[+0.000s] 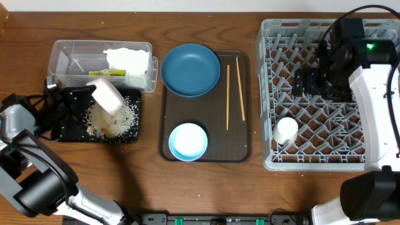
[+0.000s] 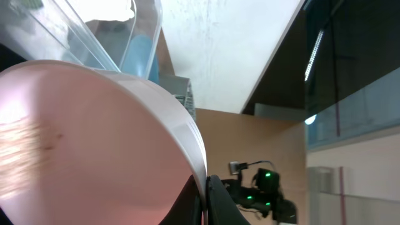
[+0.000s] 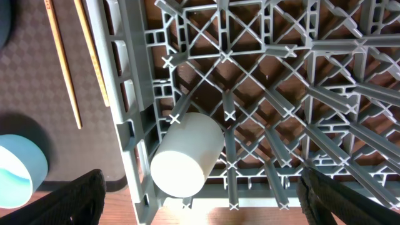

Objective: Sort waste into correct bins and load items into the dishwasher rack
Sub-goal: 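Tip pink bowl over black tray to dump rice with left gripper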

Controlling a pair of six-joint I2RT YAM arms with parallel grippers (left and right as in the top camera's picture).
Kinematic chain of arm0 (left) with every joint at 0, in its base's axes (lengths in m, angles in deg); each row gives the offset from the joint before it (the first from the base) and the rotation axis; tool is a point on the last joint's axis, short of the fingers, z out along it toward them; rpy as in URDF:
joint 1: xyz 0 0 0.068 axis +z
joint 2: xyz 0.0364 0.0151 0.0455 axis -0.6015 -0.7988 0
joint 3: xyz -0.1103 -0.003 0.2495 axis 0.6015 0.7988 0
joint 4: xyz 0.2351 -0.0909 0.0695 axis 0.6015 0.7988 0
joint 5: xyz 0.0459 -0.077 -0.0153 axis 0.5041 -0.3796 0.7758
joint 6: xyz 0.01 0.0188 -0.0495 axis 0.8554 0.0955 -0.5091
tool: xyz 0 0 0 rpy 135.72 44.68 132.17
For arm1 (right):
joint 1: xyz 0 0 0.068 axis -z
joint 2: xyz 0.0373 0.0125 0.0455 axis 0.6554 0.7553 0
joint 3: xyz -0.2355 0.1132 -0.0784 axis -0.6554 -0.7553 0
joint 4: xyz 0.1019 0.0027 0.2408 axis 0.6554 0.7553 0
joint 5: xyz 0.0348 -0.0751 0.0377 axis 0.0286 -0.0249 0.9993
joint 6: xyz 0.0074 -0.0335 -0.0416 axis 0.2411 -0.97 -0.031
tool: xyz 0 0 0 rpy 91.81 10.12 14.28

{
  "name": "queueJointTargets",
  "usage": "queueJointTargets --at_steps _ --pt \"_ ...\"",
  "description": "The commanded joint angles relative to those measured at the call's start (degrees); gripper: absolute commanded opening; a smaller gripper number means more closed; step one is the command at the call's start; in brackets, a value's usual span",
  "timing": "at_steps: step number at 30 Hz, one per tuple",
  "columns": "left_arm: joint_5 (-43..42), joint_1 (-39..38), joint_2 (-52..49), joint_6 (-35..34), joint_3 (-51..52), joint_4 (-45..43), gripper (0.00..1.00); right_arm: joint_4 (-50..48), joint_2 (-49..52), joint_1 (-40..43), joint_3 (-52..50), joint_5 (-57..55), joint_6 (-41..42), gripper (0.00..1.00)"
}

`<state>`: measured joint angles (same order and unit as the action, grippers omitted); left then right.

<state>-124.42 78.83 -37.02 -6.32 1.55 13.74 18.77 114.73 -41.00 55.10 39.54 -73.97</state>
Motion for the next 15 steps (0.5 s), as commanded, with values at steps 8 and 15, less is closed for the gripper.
queueJointTargets --at_steps 8,15 --pt "-1.9 0.1 -0.3 -8.2 0.1 0.1 0.06 -0.1 -0.3 -0.3 0.7 0.1 -0.4 0.96" --pt "-1.7 0.1 -0.3 -10.4 0.1 -1.5 0.06 -0.3 -0.3 -0.3 0.7 0.1 -0.4 0.96"
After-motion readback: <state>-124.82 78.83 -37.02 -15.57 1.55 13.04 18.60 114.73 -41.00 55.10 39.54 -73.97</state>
